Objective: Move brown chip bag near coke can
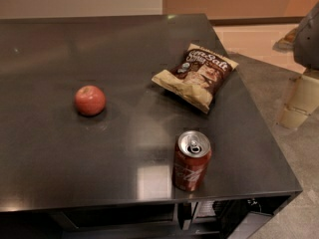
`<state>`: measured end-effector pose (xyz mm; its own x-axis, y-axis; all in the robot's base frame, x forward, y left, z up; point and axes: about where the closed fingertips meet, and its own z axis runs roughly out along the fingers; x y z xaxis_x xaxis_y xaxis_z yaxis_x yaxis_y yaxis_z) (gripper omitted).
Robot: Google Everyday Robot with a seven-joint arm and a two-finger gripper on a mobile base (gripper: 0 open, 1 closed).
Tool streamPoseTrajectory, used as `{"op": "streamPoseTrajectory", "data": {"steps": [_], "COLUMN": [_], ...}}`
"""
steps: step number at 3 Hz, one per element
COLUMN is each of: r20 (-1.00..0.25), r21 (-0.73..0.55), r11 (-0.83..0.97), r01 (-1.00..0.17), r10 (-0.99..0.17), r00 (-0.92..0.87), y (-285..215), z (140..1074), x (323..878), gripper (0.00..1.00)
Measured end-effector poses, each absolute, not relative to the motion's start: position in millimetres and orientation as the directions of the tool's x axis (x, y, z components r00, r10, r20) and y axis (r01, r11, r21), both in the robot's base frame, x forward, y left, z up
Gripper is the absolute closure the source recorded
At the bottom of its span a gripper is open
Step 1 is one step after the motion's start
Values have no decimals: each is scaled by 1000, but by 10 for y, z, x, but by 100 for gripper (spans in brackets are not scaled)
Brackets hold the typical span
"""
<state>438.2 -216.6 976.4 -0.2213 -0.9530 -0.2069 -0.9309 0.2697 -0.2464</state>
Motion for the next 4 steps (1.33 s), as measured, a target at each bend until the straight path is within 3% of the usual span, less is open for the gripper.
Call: {"op": "streamPoseTrajectory", "data": {"steps": [2,4], "r20": [-211,-255], "r21": [-258,-284], "r11": [227,97], "r01": [-939,-954], "r10": [-962,-967], "r00": [-175,-22], "y": [-2113,-1863], "z": [9790,9644], "x": [4559,5158], "gripper": [0,0]}}
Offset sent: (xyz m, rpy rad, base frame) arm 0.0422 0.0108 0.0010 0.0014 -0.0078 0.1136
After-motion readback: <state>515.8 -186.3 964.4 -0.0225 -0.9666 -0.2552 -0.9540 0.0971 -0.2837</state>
